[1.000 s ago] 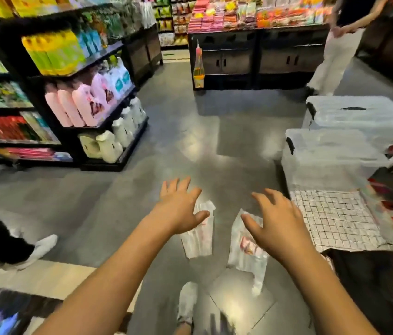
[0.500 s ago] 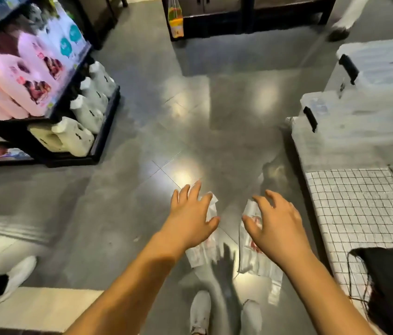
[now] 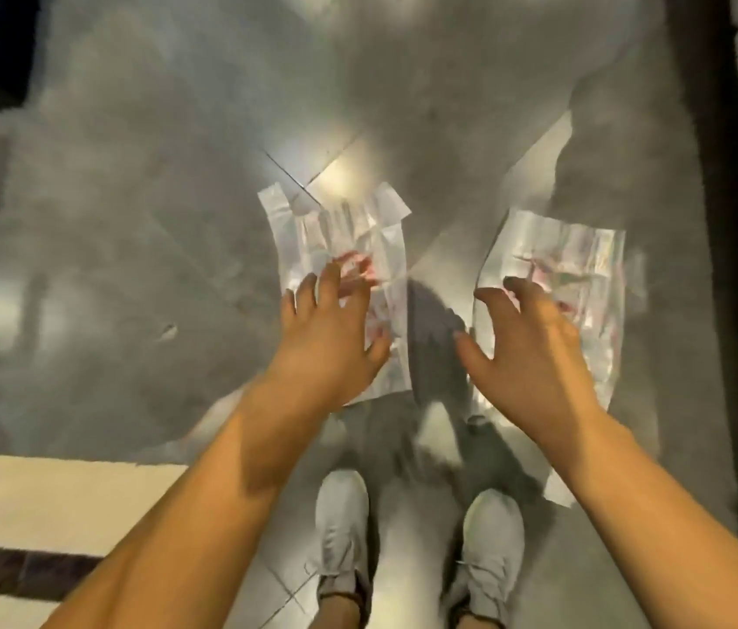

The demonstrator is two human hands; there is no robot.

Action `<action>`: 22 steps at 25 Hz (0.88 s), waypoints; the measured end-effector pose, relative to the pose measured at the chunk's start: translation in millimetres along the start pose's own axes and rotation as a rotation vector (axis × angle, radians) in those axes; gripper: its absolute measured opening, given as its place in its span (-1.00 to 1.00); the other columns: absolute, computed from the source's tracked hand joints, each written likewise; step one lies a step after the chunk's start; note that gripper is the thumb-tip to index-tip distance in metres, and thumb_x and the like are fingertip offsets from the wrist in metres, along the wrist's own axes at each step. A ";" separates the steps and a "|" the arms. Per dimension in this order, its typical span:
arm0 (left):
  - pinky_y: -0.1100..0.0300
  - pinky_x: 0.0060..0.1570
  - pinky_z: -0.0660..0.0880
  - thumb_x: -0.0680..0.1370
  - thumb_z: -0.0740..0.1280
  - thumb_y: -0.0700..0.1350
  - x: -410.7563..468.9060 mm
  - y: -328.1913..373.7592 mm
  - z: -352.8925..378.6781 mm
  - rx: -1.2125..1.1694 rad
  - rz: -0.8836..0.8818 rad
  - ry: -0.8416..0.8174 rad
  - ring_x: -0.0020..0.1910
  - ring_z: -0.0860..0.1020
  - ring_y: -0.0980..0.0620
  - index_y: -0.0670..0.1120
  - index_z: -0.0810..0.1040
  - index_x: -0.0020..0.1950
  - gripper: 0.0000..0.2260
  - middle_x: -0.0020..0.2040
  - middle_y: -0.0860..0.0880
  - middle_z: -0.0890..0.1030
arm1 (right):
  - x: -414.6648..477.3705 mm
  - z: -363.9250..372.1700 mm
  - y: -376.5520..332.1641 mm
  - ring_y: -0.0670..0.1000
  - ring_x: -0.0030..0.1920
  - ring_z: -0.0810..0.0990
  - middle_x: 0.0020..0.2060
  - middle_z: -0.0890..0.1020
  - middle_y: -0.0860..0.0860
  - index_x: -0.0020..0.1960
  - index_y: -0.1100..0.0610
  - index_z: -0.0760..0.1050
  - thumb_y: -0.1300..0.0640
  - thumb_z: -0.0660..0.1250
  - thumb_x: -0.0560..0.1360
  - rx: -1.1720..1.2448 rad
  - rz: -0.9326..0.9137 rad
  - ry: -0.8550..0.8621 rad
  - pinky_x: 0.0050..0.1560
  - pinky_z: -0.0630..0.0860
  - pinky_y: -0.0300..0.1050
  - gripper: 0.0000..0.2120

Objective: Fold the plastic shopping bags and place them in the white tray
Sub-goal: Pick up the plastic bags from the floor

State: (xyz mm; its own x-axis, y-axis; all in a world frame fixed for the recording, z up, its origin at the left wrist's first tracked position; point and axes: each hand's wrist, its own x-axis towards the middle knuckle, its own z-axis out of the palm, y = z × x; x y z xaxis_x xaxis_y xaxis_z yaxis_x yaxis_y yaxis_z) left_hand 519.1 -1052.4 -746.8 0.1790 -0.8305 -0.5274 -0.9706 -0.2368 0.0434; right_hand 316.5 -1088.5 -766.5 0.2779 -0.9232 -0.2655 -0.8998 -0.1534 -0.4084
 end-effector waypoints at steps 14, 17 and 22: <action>-0.23 0.39 0.28 0.62 0.31 0.06 162.3 -106.8 262.3 -0.428 -0.596 0.063 0.47 0.24 -0.35 -0.17 -0.13 0.62 -0.21 0.57 -0.28 0.09 | 63.6 226.2 75.4 0.19 0.44 0.34 0.42 0.35 0.17 0.43 0.15 0.41 0.02 0.27 0.57 -0.080 -0.018 -0.135 0.47 0.23 0.11 -0.54; -0.16 0.32 0.36 0.57 0.42 -0.06 175.7 -118.4 273.8 -0.664 -0.657 0.218 0.39 0.36 -0.31 -0.27 0.10 0.53 -0.30 0.42 -0.30 0.35 | 74.5 229.8 86.7 0.19 0.44 0.34 0.43 0.35 0.17 0.43 0.14 0.40 0.05 0.27 0.56 -0.060 0.028 -0.122 0.46 0.22 0.11 -0.54; 0.03 0.04 0.43 0.60 0.27 -0.16 189.2 -122.9 257.5 -0.844 -0.702 0.342 0.06 0.56 -0.19 -0.26 0.51 0.19 -0.77 0.07 -0.21 0.60 | 96.9 222.6 112.6 0.27 0.25 0.47 0.29 0.42 0.20 0.43 0.17 0.29 -0.02 0.33 0.55 -0.082 0.212 -0.086 0.17 0.46 0.18 -0.47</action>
State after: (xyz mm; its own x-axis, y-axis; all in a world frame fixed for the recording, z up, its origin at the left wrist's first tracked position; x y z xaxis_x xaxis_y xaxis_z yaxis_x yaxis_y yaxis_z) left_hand 630.8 -1050.7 -1070.5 0.7972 -0.4449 -0.4081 -0.2459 -0.8567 0.4535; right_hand 317.0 -1116.8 -1032.7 0.1042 -0.9048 -0.4129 -0.9643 0.0096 -0.2645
